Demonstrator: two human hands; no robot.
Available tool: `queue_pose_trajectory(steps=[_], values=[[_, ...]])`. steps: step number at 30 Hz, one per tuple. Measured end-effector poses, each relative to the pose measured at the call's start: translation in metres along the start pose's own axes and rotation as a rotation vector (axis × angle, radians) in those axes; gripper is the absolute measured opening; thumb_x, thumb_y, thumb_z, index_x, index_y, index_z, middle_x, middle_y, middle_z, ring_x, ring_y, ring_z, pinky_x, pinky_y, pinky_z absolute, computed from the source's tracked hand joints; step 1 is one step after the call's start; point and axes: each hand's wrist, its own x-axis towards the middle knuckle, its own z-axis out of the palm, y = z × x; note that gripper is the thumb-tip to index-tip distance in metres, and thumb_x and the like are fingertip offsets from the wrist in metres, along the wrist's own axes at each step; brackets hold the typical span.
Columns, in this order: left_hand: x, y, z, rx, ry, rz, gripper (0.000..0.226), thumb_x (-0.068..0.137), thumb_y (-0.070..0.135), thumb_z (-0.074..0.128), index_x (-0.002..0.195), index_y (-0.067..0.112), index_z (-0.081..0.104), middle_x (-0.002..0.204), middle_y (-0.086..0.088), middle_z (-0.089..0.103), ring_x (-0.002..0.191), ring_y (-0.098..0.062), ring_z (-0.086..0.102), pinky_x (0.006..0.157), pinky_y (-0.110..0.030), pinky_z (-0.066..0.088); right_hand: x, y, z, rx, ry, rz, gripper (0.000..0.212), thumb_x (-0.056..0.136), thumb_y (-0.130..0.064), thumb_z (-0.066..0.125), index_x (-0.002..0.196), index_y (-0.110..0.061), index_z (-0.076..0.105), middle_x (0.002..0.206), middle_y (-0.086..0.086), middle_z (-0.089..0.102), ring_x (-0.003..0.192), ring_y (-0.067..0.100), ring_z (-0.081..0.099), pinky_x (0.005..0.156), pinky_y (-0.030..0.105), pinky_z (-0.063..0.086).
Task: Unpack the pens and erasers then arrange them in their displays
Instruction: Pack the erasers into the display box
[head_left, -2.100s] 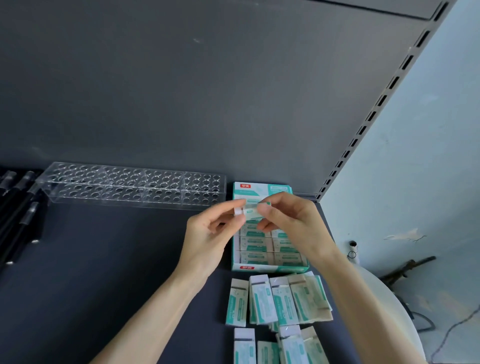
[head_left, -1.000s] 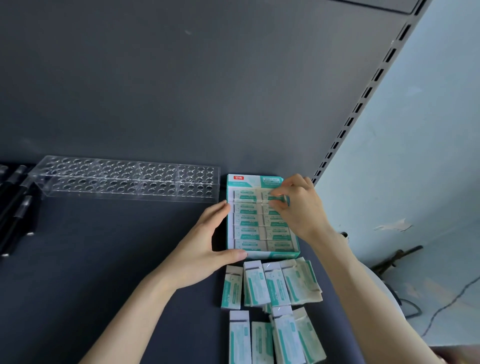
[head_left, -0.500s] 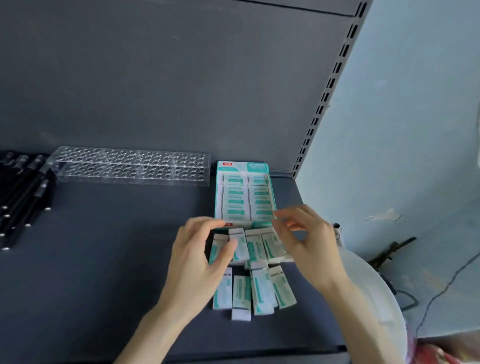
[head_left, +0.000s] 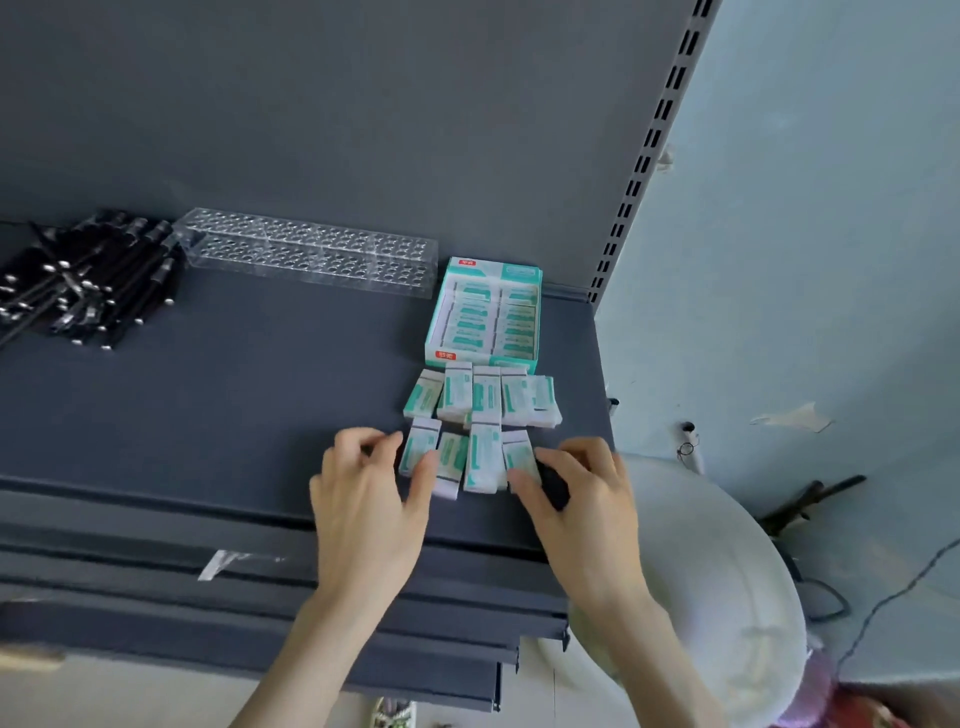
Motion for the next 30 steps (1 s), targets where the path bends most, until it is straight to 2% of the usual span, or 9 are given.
queue_pose_trajectory(steps=[4, 9, 13, 15, 17, 19, 22, 26, 30], values=[[0.001, -0.001, -0.004, -0.076, 0.033, -0.010, 0.022, 0.088, 0.025, 0.064, 0.105, 0.012, 0.070, 0.105, -0.004, 0.055, 0.094, -0.028, 0.054, 0.082, -0.036, 0.034, -0.007, -0.001, -0.002, 0.107, 0.031, 0.073, 0.010, 0.084, -0.024, 0.067, 0.085, -0.014, 0.070, 0.092, -0.003, 0.053, 0.089, 0.022, 0.049, 0.083, 0.035, 0.044], [-0.007, -0.002, -0.009, -0.200, 0.086, 0.020, 0.014, 0.086, 0.010, 0.064, 0.099, 0.013, 0.066, 0.090, 0.000, 0.063, 0.082, -0.026, 0.056, 0.077, -0.037, 0.043, -0.009, 0.001, -0.006, 0.215, 0.041, 0.146, 0.007, 0.083, -0.017, 0.065, 0.090, -0.019, 0.065, 0.087, -0.006, 0.062, 0.084, 0.018, 0.055, 0.078, 0.034, 0.047], [-0.011, -0.005, -0.014, -0.346, 0.085, -0.070, 0.030, 0.090, 0.009, 0.060, 0.120, 0.010, 0.057, 0.098, 0.000, 0.064, 0.081, -0.020, 0.058, 0.075, -0.026, 0.041, -0.009, 0.004, -0.015, 0.431, 0.068, 0.211, 0.022, 0.081, -0.010, 0.068, 0.087, -0.031, 0.062, 0.075, -0.021, 0.065, 0.068, 0.002, 0.055, 0.063, 0.010, 0.043], [-0.011, -0.004, -0.017, -0.466, 0.044, -0.093, 0.033, 0.093, 0.011, 0.055, 0.126, 0.012, 0.054, 0.106, 0.000, 0.061, 0.084, -0.016, 0.060, 0.073, -0.016, 0.041, -0.006, 0.004, -0.019, 0.544, 0.064, 0.219, 0.020, 0.080, -0.012, 0.070, 0.090, -0.029, 0.066, 0.077, -0.020, 0.067, 0.067, 0.002, 0.055, 0.063, 0.007, 0.043], [-0.009, 0.002, -0.023, -0.636, -0.024, -0.094, 0.021, 0.095, 0.010, 0.051, 0.113, 0.020, 0.059, 0.106, 0.002, 0.065, 0.083, -0.008, 0.066, 0.072, -0.011, 0.048, 0.000, -0.001, -0.023, 0.647, 0.039, 0.189, 0.015, 0.082, -0.012, 0.069, 0.089, -0.025, 0.069, 0.080, -0.016, 0.070, 0.071, 0.005, 0.060, 0.064, 0.008, 0.044], [-0.002, 0.010, -0.031, -0.816, -0.099, -0.099, 0.014, 0.096, 0.010, 0.050, 0.101, 0.021, 0.059, 0.091, 0.006, 0.070, 0.079, -0.006, 0.069, 0.074, -0.018, 0.055, 0.010, -0.009, -0.028, 0.745, 0.003, 0.149, 0.011, 0.084, -0.009, 0.067, 0.088, -0.020, 0.069, 0.081, -0.012, 0.071, 0.072, 0.005, 0.063, 0.063, 0.008, 0.044], [0.015, 0.022, -0.037, -1.048, -0.175, -0.130, 0.007, 0.097, 0.011, 0.050, 0.102, 0.011, 0.054, 0.083, 0.008, 0.072, 0.074, -0.012, 0.071, 0.071, -0.022, 0.057, 0.028, -0.024, -0.030, 0.847, -0.084, 0.080, 0.010, 0.086, -0.003, 0.062, 0.089, -0.012, 0.066, 0.088, -0.007, 0.073, 0.081, 0.009, 0.067, 0.067, 0.013, 0.049], [0.044, 0.029, -0.033, -1.176, -0.316, -0.207, 0.007, 0.095, 0.008, 0.047, 0.100, 0.007, 0.052, 0.069, -0.002, 0.066, 0.055, -0.014, 0.051, 0.057, -0.026, 0.047, 0.053, -0.041, -0.018, 0.843, -0.141, 0.038, 0.015, 0.086, 0.001, 0.061, 0.086, -0.014, 0.064, 0.092, -0.005, 0.071, 0.077, 0.018, 0.068, 0.064, 0.024, 0.055], [0.085, 0.023, -0.027, -1.155, -0.496, -0.124, 0.016, 0.088, 0.029, 0.063, 0.076, 0.018, 0.065, 0.062, 0.002, 0.047, 0.052, -0.011, 0.035, 0.050, -0.023, 0.031, 0.079, -0.055, 0.001, 0.721, -0.083, -0.045, 0.025, 0.081, 0.002, 0.068, 0.082, -0.023, 0.067, 0.088, -0.008, 0.067, 0.068, 0.005, 0.062, 0.062, 0.014, 0.048]])
